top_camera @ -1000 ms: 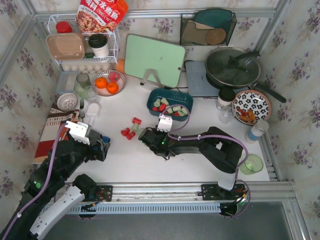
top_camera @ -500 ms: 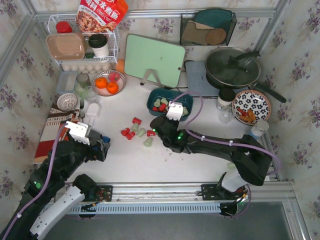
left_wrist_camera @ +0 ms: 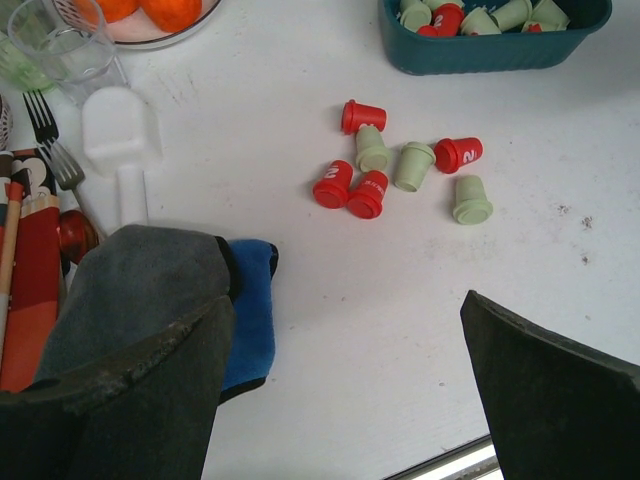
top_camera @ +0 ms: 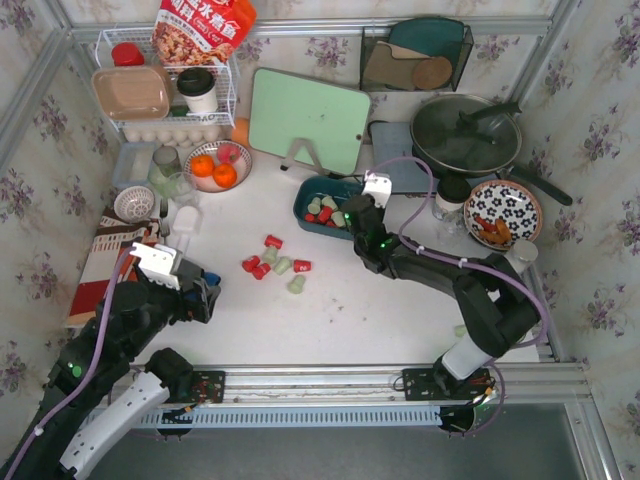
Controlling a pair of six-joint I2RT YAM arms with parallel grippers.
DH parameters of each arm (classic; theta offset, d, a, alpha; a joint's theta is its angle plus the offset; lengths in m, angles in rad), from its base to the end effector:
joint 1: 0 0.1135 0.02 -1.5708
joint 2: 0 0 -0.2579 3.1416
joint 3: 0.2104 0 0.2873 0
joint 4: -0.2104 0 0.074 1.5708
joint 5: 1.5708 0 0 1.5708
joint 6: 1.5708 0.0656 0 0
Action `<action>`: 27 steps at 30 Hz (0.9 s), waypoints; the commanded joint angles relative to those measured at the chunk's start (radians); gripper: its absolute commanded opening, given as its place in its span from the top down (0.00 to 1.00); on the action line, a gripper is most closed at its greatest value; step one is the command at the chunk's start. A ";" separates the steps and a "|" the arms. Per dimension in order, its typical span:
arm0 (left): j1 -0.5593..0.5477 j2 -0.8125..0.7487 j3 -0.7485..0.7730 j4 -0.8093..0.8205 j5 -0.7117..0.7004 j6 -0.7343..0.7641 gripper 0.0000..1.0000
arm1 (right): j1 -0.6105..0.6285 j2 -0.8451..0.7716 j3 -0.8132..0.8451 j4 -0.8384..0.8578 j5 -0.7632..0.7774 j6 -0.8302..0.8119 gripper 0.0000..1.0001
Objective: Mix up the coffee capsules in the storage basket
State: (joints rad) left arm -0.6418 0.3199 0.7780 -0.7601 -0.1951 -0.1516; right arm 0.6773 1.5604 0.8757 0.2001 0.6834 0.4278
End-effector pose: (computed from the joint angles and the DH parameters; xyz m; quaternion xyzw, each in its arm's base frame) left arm 0.1139 -0.0693 0.3315 0.1385 0.7916 -0.1556 0.5744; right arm 0.3247 0.2080 0.1820 0.0715 0.8219 0.0114 0.5650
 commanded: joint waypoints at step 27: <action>0.001 0.015 -0.005 0.024 -0.024 0.014 0.03 | 0.020 0.007 -0.024 0.010 -0.276 -0.229 0.45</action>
State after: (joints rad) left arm -0.6418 0.3328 0.7750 -0.7601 -0.2066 -0.1513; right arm 0.6277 1.6154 0.8818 0.2214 0.3943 0.2577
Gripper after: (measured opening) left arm 0.969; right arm 0.555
